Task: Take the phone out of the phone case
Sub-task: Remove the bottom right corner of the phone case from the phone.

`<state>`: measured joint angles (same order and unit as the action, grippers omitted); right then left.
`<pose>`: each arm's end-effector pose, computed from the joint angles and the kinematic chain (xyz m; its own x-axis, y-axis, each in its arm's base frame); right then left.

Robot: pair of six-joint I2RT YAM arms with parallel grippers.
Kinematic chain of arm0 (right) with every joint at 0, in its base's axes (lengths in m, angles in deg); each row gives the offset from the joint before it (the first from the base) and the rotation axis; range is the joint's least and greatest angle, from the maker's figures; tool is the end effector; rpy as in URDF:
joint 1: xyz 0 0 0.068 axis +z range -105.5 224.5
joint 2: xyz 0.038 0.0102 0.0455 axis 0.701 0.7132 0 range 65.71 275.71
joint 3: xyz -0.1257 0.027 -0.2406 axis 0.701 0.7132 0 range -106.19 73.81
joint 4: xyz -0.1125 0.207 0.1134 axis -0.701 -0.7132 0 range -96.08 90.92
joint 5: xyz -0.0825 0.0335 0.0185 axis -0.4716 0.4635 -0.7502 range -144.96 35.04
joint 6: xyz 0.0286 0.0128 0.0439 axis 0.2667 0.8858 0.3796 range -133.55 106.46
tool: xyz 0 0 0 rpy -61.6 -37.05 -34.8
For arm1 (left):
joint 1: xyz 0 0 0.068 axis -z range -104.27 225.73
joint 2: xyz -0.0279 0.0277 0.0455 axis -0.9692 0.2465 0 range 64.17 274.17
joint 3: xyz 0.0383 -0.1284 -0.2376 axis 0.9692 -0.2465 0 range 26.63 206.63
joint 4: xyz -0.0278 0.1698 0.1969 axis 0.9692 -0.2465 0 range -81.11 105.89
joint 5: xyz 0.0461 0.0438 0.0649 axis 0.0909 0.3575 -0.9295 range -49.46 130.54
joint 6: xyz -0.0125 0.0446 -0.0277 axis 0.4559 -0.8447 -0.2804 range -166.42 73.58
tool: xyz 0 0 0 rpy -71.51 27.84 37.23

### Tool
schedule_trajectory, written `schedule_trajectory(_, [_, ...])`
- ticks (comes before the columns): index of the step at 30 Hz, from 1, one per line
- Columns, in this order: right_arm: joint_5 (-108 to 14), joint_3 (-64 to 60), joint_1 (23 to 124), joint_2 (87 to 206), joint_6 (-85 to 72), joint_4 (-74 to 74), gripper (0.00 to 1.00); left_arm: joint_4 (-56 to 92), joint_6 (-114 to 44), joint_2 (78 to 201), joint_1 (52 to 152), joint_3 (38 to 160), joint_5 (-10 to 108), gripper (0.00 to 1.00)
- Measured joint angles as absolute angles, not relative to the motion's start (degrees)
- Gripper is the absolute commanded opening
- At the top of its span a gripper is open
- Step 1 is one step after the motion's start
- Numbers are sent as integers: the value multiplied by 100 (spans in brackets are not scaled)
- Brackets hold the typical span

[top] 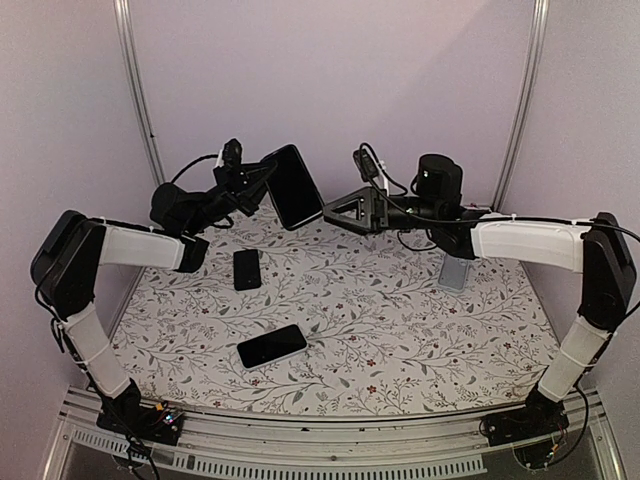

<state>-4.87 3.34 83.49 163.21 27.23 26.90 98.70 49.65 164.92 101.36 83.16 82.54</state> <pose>0.2913 0.2708 0.3156 -0.6637 0.0020 -0.7480 -0.7478 0.0198 0.6636 0.3189 -0.1795 0.3075 -0.8481 -0.4128 -0.3323 0.4753 -0.3153 -0.8214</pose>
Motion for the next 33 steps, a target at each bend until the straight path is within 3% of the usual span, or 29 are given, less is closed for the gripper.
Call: schedule_trajectory(33, [-487, 471, 8305, 16421, 2869, 2845, 85, 9890, 4856, 16494, 10090, 8316, 8317, 0])
